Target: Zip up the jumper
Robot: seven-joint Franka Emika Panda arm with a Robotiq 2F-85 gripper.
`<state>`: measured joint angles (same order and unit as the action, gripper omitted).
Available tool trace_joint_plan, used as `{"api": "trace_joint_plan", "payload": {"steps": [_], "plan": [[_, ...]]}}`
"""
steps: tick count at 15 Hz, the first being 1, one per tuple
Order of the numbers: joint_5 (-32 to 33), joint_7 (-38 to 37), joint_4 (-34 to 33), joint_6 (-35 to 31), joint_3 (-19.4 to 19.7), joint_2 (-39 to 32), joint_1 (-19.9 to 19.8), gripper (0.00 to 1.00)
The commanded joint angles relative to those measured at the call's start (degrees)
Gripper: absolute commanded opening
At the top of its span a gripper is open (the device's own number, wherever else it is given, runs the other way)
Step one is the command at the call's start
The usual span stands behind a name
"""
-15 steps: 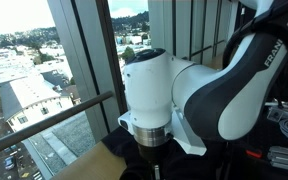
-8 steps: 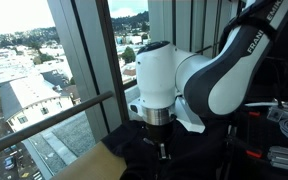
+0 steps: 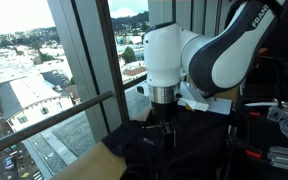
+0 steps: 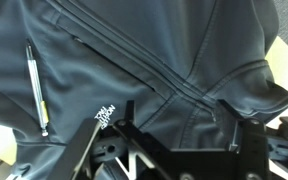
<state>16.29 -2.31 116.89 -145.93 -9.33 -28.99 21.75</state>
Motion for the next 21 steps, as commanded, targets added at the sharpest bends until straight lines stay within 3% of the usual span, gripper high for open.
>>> {"api": "trace_joint_plan", "payload": {"steps": [1,5,11,15,21], "plan": [[-0.7,0.9,7.5,3.1,0.0,11.4,-2.5,1.0],[-1.8,2.5,10.3,7.6,1.1,19.7,-7.7,1.0],[-7.1,8.9,7.1,18.5,3.1,27.2,-14.7,1.0],[-11.4,9.8,5.4,26.1,2.8,31.7,-15.1,1.0],[-16.3,1.5,4.5,33.5,2.1,37.5,-14.4,1.0]]}}
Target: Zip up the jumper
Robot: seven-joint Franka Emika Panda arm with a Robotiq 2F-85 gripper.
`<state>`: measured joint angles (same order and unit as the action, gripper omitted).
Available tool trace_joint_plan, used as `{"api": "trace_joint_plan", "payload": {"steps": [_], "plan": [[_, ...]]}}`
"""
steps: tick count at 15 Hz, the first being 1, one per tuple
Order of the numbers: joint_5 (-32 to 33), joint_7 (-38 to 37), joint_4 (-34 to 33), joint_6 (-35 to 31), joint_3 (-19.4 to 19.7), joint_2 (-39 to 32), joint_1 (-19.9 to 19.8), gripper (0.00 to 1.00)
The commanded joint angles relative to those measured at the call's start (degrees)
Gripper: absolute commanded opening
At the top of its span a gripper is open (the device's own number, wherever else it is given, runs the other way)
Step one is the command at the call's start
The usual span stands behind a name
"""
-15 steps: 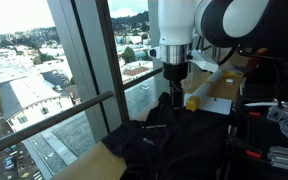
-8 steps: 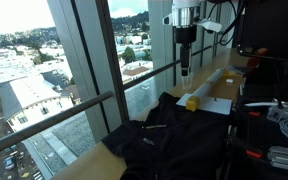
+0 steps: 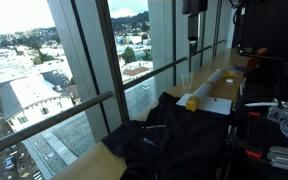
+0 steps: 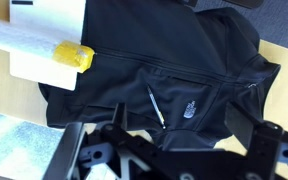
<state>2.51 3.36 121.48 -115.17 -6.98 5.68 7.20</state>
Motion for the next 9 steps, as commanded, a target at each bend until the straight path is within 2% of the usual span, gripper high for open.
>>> {"api": "trace_joint_plan", "payload": {"steps": [1,5,6,9], "plan": [[-2.8,-5.8,0.3,2.5,-0.2,3.6,0.0,1.0],[-2.0,-8.6,2.2,-0.7,-0.6,6.4,0.1,1.0],[-1.5,-7.2,0.2,1.0,-0.4,4.0,-0.1,1.0],[-1.5,-7.8,0.7,0.7,-0.5,5.0,-0.1,1.0]]}}
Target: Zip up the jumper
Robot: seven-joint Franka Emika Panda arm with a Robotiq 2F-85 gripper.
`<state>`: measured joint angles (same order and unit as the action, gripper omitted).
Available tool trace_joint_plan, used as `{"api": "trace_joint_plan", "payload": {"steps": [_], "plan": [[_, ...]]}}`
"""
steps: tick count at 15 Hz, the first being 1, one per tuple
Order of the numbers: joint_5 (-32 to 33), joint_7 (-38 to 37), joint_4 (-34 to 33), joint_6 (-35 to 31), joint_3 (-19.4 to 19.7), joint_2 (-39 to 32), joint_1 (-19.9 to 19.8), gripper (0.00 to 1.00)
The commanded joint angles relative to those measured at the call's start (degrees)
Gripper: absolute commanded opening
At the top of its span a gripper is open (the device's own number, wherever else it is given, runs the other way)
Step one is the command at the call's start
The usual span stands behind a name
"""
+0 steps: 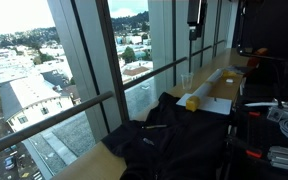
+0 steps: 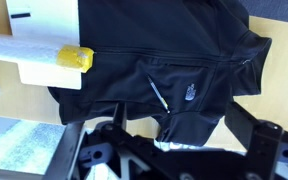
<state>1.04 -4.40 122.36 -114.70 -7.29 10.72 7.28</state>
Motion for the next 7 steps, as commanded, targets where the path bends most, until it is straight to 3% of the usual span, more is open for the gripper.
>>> {"api": "trace_joint_plan", "payload": {"steps": [1,7], "plan": [[0.0,-0.1,-0.1,0.2,-0.2,0.0,-0.2,1.0],[0.0,-0.1,0.2,0.1,-0.2,0.0,-0.2,1.0]]}}
